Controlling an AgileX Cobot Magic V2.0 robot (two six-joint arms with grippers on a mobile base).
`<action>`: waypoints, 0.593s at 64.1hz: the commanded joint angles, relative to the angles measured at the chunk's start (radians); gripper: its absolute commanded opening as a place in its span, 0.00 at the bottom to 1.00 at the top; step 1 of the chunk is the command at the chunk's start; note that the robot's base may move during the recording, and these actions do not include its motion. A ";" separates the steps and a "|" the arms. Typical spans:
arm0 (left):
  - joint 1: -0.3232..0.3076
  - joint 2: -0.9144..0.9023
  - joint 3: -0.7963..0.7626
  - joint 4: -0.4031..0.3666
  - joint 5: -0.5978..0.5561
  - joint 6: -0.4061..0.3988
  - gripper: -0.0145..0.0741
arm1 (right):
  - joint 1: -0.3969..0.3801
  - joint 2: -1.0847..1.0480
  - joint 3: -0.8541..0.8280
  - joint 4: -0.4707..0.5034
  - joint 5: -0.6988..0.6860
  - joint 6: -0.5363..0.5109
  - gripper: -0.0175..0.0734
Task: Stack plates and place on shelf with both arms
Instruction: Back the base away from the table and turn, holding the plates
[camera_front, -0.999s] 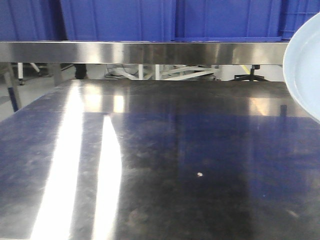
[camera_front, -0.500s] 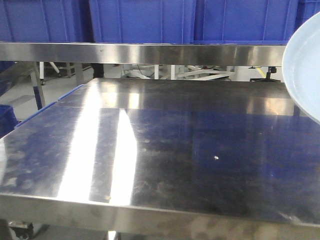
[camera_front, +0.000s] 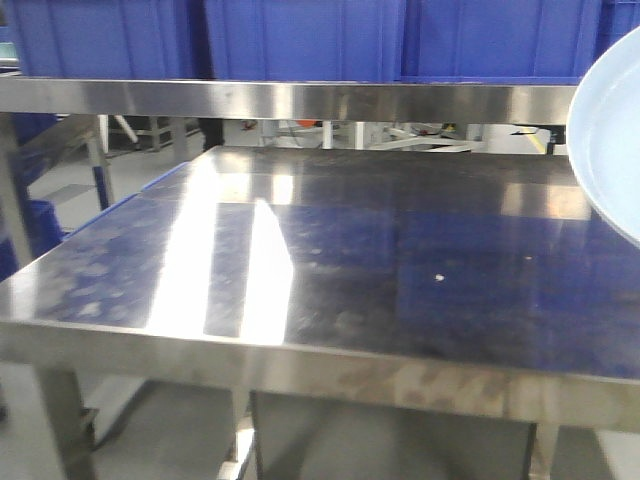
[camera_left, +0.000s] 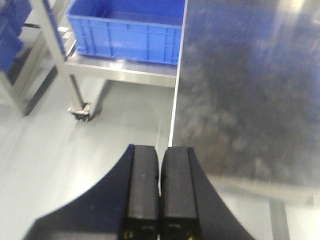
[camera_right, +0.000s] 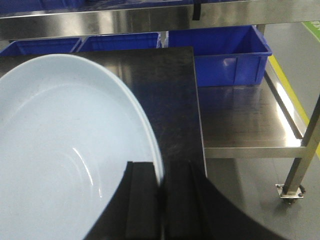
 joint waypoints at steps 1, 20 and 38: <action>0.002 -0.004 -0.029 0.003 -0.079 -0.007 0.26 | -0.005 0.002 -0.032 -0.005 -0.109 -0.003 0.24; 0.002 -0.004 -0.029 0.003 -0.079 -0.007 0.26 | -0.005 0.002 -0.032 -0.005 -0.109 -0.003 0.24; 0.002 -0.004 -0.029 0.003 -0.079 -0.007 0.26 | -0.005 0.002 -0.032 -0.005 -0.109 -0.003 0.24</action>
